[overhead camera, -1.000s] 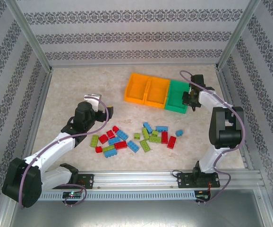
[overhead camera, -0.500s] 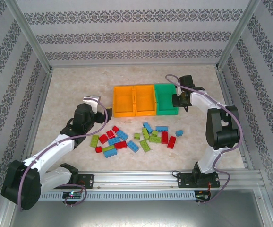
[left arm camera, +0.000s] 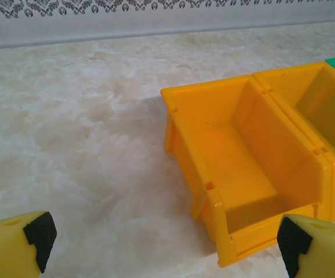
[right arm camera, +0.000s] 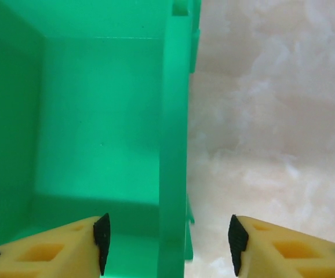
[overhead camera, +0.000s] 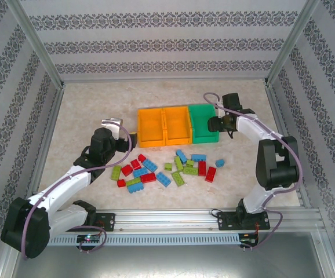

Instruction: Sort the legos into containers by color

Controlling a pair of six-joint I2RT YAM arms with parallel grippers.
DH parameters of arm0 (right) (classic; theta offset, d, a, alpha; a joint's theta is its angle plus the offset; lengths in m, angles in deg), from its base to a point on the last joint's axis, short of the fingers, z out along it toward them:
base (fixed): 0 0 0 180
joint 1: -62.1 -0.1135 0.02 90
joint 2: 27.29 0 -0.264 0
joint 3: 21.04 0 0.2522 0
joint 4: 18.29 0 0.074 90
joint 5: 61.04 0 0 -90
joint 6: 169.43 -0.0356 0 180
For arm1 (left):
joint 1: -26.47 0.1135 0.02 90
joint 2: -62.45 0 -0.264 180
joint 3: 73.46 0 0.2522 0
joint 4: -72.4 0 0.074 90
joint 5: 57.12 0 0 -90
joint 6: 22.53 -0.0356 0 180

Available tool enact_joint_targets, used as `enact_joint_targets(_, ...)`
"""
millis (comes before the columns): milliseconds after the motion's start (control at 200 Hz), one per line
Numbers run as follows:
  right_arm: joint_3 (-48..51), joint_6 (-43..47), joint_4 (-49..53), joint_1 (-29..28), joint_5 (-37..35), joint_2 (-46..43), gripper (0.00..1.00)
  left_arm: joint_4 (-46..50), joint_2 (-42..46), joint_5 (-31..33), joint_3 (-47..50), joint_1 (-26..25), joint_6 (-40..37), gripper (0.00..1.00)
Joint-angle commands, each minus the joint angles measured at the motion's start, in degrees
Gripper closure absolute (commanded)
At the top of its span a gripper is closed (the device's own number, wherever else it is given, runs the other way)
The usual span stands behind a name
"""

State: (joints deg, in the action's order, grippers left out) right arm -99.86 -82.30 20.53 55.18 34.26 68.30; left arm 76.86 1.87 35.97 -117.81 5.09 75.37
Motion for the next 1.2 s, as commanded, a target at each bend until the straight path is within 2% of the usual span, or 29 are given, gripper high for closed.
enact_joint_targets(0,2.7,-1.5,-0.9,-0.6,0.2,-6.2,0.31,1.0,0.9,0.2,0.8,-0.6,1.1,0.00)
enact_joint_targets(225,9.0,-7.4,6.1,-0.7,0.9,-14.7,0.21,-0.8,0.0,-1.1,1.2,-0.7,1.7,0.00)
enact_joint_targets(340,12.8,-11.1,10.6,-0.9,2.4,-17.4,0.19,-0.6,-1.7,-3.6,0.1,-0.6,1.5,0.00)
enact_joint_targets(540,21.3,-17.0,11.2,-4.0,2.5,-22.7,0.20,-1.4,-3.7,-5.4,-1.0,-0.7,1.8,0.00)
enact_joint_targets(699,24.1,-19.3,11.0,-7.9,1.2,-22.3,0.22,-2.4,-4.4,-5.8,-1.0,-0.7,2.7,0.00)
enact_joint_targets(954,23.7,-20.7,9.4,-9.3,-1.8,-17.4,0.27,-2.8,-4.7,-7.4,-0.8,-0.6,3.8,0.00)
enact_joint_targets(1194,23.7,-22.0,9.2,-10.4,-5.3,-20.9,0.27,-2.8,-5.5,-16.4,-1.6,-0.8,4.8,0.00)
